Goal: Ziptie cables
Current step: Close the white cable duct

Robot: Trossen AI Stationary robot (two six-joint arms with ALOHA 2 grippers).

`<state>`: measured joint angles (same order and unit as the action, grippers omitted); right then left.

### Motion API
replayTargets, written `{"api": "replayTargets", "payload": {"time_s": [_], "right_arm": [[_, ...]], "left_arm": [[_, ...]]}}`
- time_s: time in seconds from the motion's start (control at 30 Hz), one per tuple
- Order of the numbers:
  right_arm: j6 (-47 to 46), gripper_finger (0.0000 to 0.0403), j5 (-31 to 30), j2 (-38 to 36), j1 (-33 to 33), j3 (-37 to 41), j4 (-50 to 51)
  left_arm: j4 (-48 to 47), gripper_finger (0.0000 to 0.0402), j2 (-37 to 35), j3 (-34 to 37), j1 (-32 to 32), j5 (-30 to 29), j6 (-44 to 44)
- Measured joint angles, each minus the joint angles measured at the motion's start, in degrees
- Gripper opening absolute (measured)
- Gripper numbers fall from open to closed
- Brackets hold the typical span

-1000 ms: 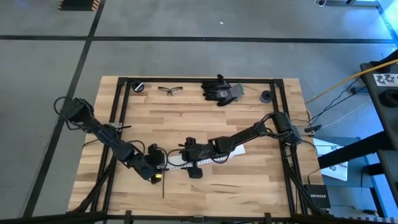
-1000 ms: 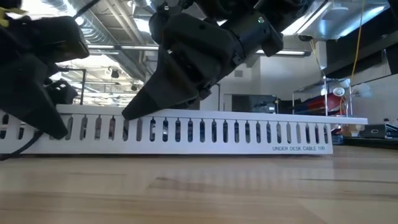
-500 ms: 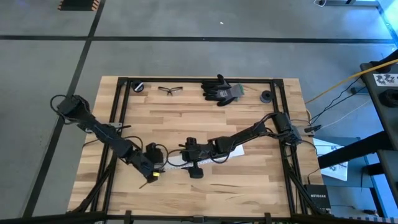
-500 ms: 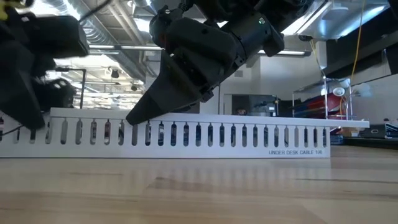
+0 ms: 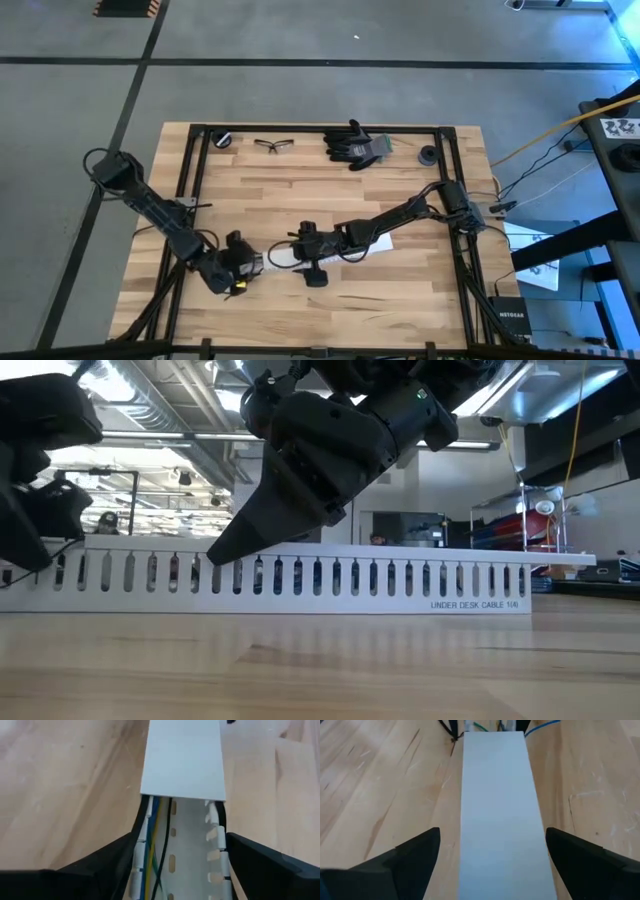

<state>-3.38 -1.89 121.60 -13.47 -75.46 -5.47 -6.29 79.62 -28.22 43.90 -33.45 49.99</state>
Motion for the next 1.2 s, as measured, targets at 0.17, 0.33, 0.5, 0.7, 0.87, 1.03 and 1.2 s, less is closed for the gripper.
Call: {"api": "replayTargets", "payload": {"time_s": [0.17,0.33,0.5,0.7,0.87,1.03,1.2], "right_arm": [[0.57,0.0349,0.0,0.0,0.0,0.0,0.04],[0.65,0.0349,0.0,-0.05,0.0,-2.46,2.95],[0.66,0.0349,0.0,-0.09,0.0,-5.0,6.37],[1.09,0.0346,0.0,-0.13,0.06,-6.99,15.95],[1.76,0.0307,-0.13,-0.13,0.48,-6.13,18.21],[2.37,0.0234,-0.4,-0.11,0.46,-6.19,16.91],[2.41,0.0208,-0.02,-0.11,0.46,-6.16,15.94]], "left_arm": [[2.24,0.0244,0.15,1.07,1.29,-4.82,-1.29],[6.34,0.0197,0.15,3.17,1.29,-5.41,-2.53],[6.59,0.0179,0.15,3.53,1.31,-5.59,-1.75],[7.06,0.0183,0.15,3.57,1.33,-5.38,-2.09],[7.04,0.0181,0.15,3.57,1.33,-5.33,-2.03],[7.02,0.0182,0.15,3.57,1.33,-5.25,-2.0],[6.91,0.0181,0.15,3.59,1.38,-5.16,-2.05]]}}
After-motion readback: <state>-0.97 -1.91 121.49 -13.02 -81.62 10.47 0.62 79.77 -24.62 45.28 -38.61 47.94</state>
